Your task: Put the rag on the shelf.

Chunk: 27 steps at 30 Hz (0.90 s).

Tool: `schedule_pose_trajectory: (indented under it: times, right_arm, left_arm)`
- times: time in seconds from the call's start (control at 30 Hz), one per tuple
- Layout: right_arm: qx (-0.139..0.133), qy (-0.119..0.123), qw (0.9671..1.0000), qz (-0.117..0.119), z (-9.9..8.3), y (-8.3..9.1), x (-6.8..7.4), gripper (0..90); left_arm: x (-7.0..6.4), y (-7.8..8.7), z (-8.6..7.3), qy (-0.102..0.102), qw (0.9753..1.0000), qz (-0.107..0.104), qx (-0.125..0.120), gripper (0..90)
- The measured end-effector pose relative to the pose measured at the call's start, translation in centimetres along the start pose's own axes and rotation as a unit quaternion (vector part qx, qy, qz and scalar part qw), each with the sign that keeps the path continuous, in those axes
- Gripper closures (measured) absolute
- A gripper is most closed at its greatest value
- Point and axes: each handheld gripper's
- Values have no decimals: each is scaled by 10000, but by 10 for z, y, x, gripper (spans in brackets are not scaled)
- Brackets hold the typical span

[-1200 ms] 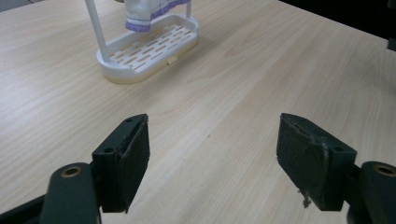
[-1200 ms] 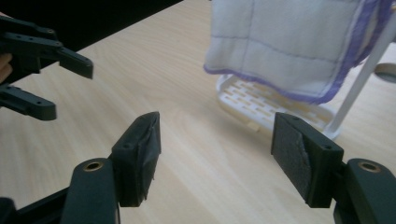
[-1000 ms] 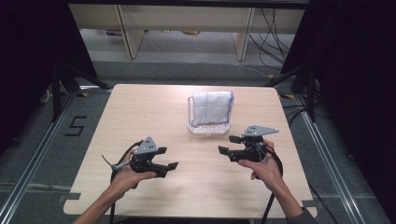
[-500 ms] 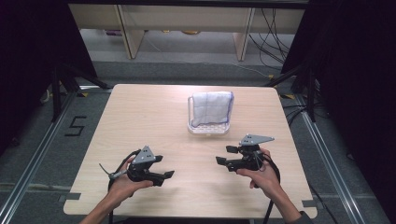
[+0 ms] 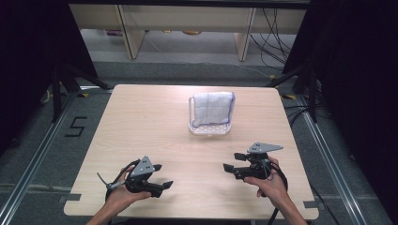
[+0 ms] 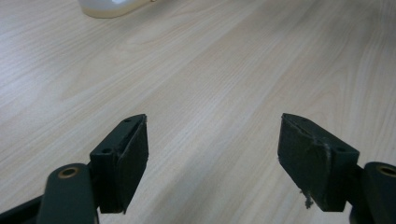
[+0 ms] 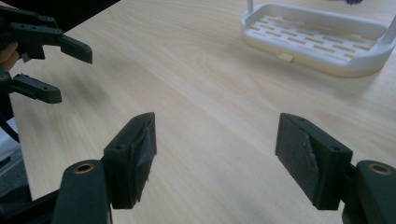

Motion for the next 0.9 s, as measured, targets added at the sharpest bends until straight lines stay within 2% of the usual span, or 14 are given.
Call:
schedule_pose_trajectory:
  times: [0.27,0.3,0.33,0.37,0.4,0.47,0.5,0.6,0.63,0.67,0.77,0.8,0.87,0.9]
  right_arm:
    - [79,35,9999,85,-11,-1,4,294]
    - [121,-105,9998,99,-13,-1,8,294]
    - [119,89,9999,4,-14,-1,6,292]
    - [204,-66,9998,13,-17,-1,9,290]
    - [153,62,9999,-26,-18,-3,8,286]
    - [255,-70,9996,61,-22,-4,13,276]
    - [335,-11,9994,-45,-23,-3,13,266]
    - [363,-70,9993,-68,-28,-4,16,243]
    - [376,62,9992,-95,-29,-4,14,237]
    - [422,-58,9989,-204,-31,-4,16,226]
    - [581,-168,9981,-144,-38,-5,21,202]
    - [555,17,9981,-263,-39,-6,19,196]
    - [589,62,9977,-336,-43,-5,22,183]
    - [675,44,9974,-263,-44,-5,23,176]
  left_arm:
    - [-8,5,-10,-26,10000,59,33,247]
    - [-7,6,-11,-83,9999,44,56,247]
    - [-9,4,-12,21,10000,23,-14,247]
    - [-7,6,-12,-116,9999,58,109,247]
    - [-9,5,-13,22,10000,65,23,247]
    - [-10,6,-16,0,10000,60,30,246]
    - [-9,8,-16,-102,9998,49,144,246]
    - [-12,6,-19,4,10000,43,18,244]
    - [-12,8,-20,-38,9999,72,104,243]
    - [-13,6,-21,31,10000,71,16,241]
    - [-12,6,-24,29,10000,66,25,235]
    - [-13,5,-24,101,9999,75,-26,233]
    - [-11,6,-26,14,9999,114,82,229]
    - [-13,5,-26,137,9998,106,13,225]
Point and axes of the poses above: each handheld gripper's, and its own axes: y roughly backward along the jaws, z roughly out of its top, x roughly to its left, and after that the axes turned 14 degrees about x, right-handed
